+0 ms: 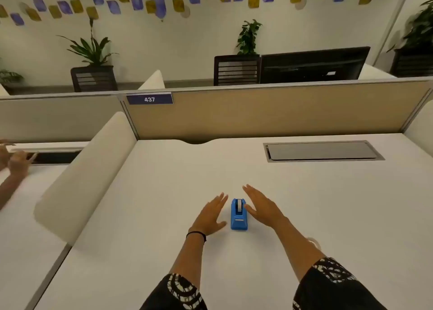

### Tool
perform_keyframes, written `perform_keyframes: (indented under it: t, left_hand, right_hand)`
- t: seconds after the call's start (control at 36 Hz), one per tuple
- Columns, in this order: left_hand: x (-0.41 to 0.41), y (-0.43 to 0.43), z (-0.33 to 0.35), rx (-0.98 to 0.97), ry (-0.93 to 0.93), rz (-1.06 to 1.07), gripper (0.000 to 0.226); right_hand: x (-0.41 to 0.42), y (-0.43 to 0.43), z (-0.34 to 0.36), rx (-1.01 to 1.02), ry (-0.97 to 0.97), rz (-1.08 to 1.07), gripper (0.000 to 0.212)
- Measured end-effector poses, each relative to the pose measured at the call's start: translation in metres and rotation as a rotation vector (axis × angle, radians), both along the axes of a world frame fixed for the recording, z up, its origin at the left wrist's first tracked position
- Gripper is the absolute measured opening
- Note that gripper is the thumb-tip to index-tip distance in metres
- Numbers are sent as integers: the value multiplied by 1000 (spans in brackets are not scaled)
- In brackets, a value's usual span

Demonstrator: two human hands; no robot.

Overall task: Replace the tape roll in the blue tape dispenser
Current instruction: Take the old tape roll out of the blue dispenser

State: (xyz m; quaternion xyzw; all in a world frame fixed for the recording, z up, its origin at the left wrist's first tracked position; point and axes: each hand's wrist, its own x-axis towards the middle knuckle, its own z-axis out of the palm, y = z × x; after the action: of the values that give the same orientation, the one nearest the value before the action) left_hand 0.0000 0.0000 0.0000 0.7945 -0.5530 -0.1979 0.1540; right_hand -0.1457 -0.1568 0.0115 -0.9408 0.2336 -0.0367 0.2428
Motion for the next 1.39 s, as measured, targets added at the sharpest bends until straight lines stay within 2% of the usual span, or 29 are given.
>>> perform_keyframes:
  t: [0.19,0.39,0.58,0.69,0.83,0.97,1.17,1.39]
  left_hand:
    - [-3,-12,-21,63,178,38,97]
    - [-1,-25,-39,47,357,84,104]
    - [-2,-33,-50,-30,398,78,104]
    - [-2,-32,-54,-52,432,96,102]
    - [-2,-34,-52,-28,418,85,102]
    - [-2,-37,-47,14,397,73,104]
    - [-1,-35,-47,3,395,74,104]
    - [-1,-36,-46,24,393,91,102]
  right_hand:
    - [12,4,-10,177,129,7,62]
    - [24,-2,-18,205,161,20,62]
    - [35,-6,-26,172,164,20,62]
    - [42,-7,-27,148,142,12,50]
    - [53,-5,-24,55,207,-11,36]
    - [56,-2,-22,10,232,-37,29]
    - [52,-4,-13,41,213,-23,31]
    - [44,-7,-4,178,105,-56,29]
